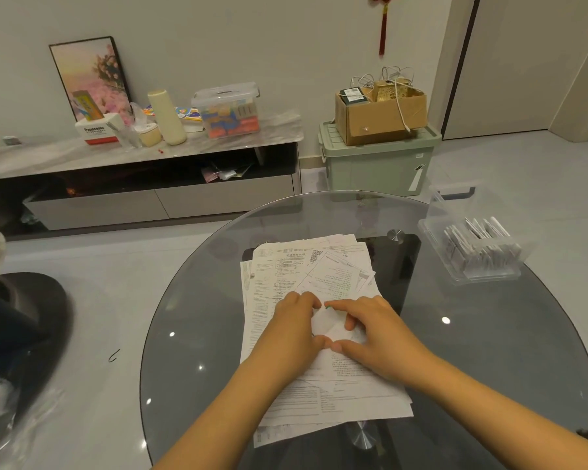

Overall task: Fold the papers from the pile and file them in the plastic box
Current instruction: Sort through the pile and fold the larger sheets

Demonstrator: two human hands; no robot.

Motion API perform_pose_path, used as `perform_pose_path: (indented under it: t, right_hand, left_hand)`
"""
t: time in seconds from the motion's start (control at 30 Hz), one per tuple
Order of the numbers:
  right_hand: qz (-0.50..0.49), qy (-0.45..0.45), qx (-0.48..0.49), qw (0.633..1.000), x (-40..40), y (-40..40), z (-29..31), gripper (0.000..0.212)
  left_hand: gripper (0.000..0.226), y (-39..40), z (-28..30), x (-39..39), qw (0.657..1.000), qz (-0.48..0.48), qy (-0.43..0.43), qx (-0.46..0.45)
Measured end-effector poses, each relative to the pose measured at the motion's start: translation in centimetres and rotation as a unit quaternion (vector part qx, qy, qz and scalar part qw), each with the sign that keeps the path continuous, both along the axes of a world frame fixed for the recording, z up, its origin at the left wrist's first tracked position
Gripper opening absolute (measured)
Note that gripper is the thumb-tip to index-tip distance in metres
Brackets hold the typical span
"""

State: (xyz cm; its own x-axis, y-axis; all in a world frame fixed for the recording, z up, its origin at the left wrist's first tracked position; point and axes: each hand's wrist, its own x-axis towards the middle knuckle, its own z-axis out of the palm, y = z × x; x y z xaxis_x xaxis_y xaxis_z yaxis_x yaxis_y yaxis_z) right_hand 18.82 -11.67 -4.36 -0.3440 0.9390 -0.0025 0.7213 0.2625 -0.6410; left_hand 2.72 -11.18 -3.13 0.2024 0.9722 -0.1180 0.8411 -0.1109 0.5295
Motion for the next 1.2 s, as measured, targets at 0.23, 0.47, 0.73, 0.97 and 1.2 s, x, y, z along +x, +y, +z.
perform_pose_path:
  t: [0.23, 0.47, 0.73, 0.97, 1.2]
  right_hand:
    - [-0.011, 0.031, -0.023, 0.999, 0.4, 0.5, 0.1, 0.058]
    - [-0.012, 0.043, 0.096, 0.994, 1.0, -0.3, 0.4, 0.029]
    - [-0.044, -0.025, 0.303, 0.952, 2.1, -0.9, 1.5, 0.017]
    - [-0.096, 0.033, 0.323, 0.941, 4.5, 0.1, 3.2, 0.009]
    - [-0.159, 0.095, 0.238, 0.953, 7.5, 0.7, 4.6, 0.007]
  left_hand:
    - [0.046, 0.5, 0.4, -0.3, 0.998, 0.037, -0.032, -0.049]
    - [0.017, 0.5, 1.7, -0.2, 0.973, 0.104, -0.197, -0.055]
    - [0.019, -0.2, 3.5, 1.5, 0.924, 0.151, -0.343, -0.074]
    - [0.012, 0.6, 5.5, 3.7, 0.925, 0.092, -0.367, -0.042]
    - [0.013, 2.6, 6.8, 7.2, 0.95, 0.039, -0.31, 0.025]
